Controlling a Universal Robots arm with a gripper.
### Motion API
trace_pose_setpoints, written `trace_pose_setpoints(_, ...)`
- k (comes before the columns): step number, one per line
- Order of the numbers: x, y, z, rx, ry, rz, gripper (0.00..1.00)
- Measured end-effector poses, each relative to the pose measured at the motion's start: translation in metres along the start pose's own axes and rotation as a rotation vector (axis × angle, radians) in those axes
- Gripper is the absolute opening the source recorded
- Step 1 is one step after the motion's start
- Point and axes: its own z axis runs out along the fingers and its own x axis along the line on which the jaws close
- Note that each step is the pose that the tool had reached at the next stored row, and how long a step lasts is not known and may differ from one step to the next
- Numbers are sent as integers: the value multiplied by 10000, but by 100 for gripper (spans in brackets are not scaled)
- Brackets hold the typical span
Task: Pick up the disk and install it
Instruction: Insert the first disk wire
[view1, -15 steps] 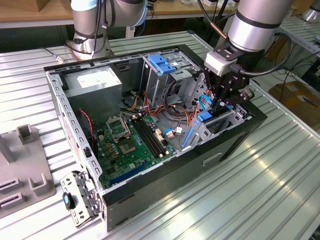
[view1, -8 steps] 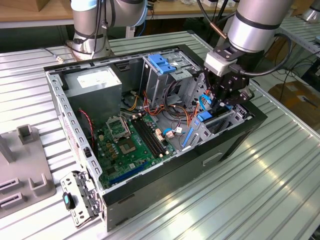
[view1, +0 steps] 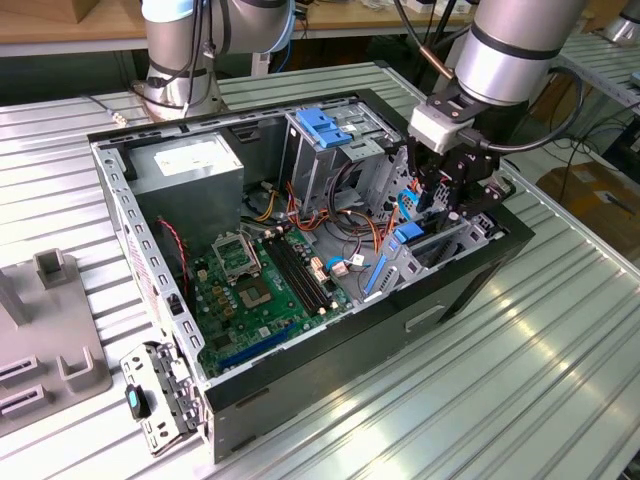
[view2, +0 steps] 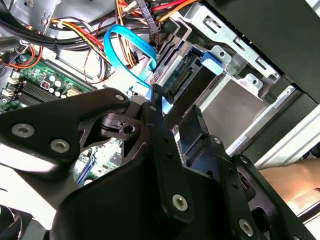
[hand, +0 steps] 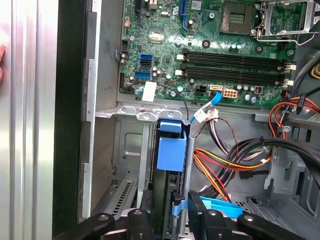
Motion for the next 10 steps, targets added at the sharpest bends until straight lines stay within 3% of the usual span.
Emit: trace_pose_setpoints(10,1,-19,-182,-3,32,-3,42)
